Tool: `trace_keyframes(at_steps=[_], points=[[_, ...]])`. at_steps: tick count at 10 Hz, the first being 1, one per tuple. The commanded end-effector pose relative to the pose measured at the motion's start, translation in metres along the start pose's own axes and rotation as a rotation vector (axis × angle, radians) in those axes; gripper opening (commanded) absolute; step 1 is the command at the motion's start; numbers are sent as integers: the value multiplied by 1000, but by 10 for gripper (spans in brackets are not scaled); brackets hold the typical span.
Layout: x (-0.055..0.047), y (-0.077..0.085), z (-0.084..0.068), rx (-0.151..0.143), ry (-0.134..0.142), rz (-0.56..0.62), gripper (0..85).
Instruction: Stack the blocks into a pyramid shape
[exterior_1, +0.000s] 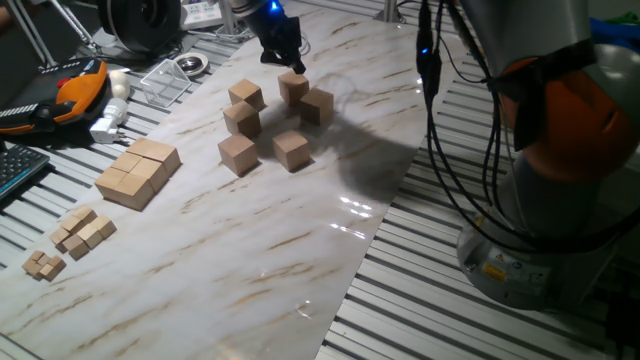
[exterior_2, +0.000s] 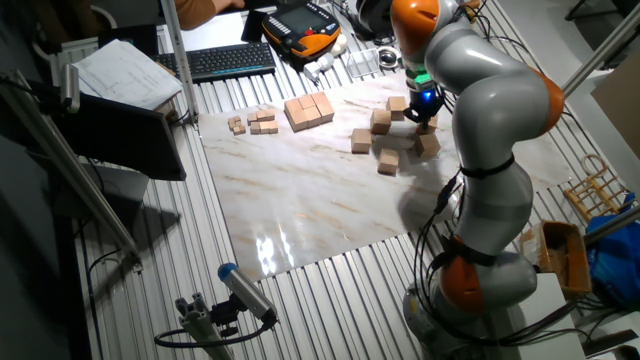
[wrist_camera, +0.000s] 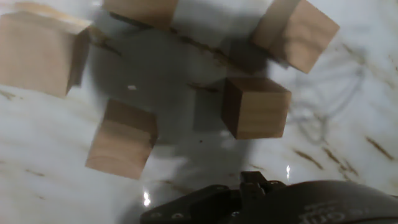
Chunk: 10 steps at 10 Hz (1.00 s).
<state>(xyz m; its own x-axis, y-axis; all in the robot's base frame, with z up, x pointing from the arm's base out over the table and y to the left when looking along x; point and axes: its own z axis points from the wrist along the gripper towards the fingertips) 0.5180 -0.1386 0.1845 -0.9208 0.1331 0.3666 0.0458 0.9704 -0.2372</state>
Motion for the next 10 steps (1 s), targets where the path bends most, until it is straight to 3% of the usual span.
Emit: trace_keyframes(at_steps=[1, 3, 5, 7, 10], points=[[0, 0, 0, -15, 12, 52, 0], [0, 0, 0, -12, 9, 38, 0], [0, 0, 0, 31, -22, 23, 0], [-1, -2, 11, 24, -33, 17, 0], [-3, -7, 22, 34, -48, 17, 0]])
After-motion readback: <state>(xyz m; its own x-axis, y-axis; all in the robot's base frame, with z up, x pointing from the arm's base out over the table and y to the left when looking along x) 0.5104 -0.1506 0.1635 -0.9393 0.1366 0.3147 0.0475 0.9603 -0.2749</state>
